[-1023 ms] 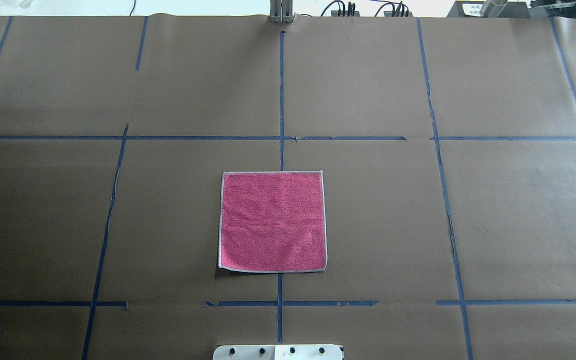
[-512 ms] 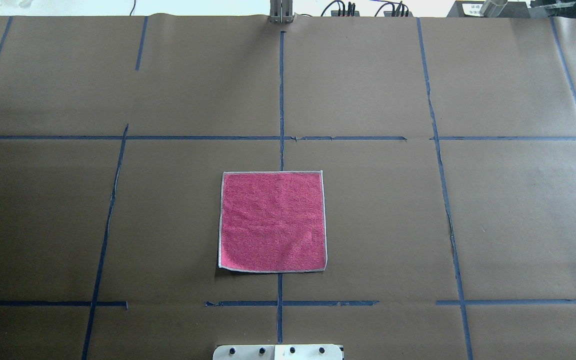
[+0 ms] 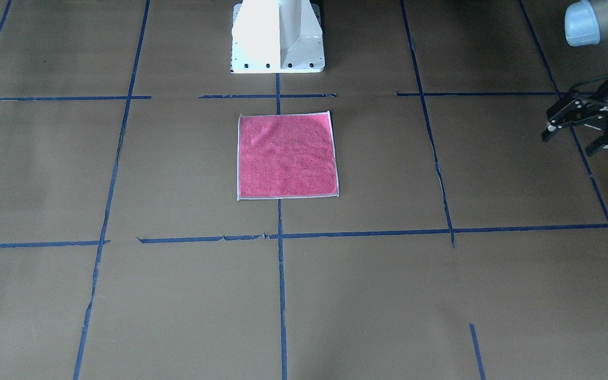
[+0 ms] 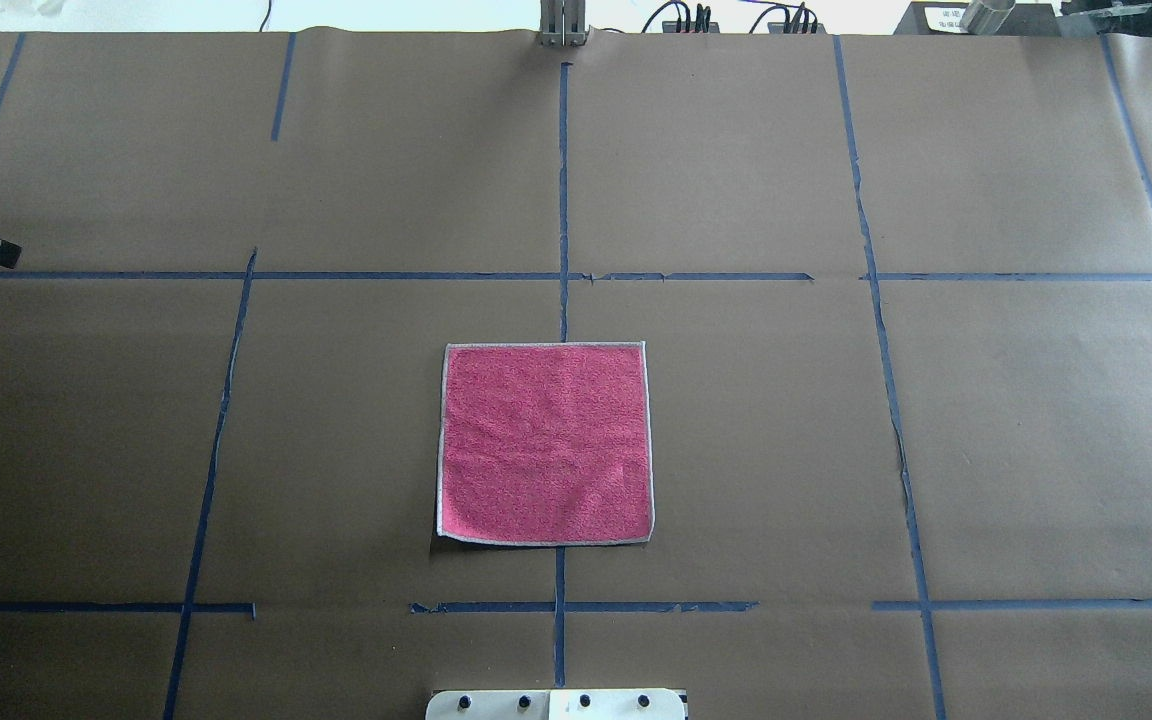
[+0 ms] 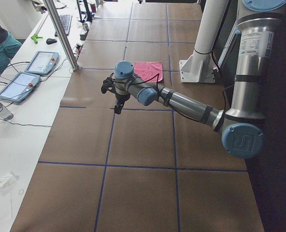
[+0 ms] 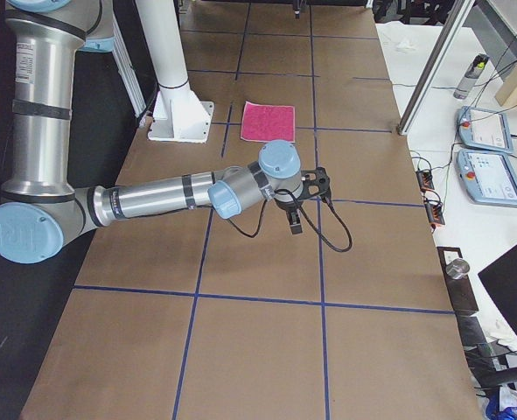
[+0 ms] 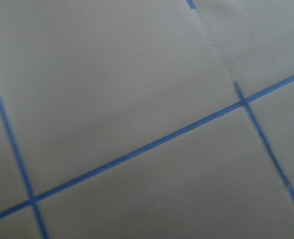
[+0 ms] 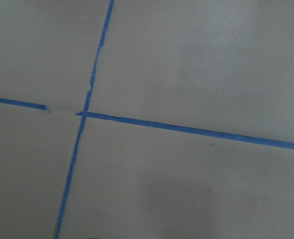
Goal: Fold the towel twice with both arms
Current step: 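Move both grippers in toward the towel's corners nearest the robot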
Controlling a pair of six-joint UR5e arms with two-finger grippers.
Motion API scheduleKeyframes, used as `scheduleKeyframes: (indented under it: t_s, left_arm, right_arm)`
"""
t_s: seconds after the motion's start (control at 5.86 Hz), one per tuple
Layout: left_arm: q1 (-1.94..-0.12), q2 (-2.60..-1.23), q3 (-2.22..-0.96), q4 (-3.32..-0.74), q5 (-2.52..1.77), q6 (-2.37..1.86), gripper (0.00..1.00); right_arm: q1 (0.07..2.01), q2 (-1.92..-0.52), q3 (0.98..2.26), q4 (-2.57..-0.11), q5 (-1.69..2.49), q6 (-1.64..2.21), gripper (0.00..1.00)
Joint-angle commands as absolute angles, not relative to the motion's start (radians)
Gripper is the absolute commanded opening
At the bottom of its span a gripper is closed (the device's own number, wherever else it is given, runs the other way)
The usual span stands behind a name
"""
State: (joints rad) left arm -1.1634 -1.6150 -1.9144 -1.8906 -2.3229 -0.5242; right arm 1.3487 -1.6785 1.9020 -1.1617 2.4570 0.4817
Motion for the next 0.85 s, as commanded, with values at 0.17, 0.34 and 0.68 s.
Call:
scheduleKeyframes:
  t_s: [0.17,0.34,0.68]
  left_arm:
    - [-0.765,-1.707,-2.016,-1.930,-1.988,-1.063,1.00]
    - [-0.642,-1.738,-2.011,-1.927,-1.909,-1.172,1.00]
    - [-0.452,-1.884,-1.996,-1.779,-1.786,-1.349,1.00]
  right_arm:
    - [1.029,-1.655,2.001,-1.043,2.250,0.916,1.00]
    - [0.905,-1.629,2.032,-1.043,2.135,1.056,1.00]
    - [0.615,-1.545,2.042,-1.060,1.855,1.292,1.00]
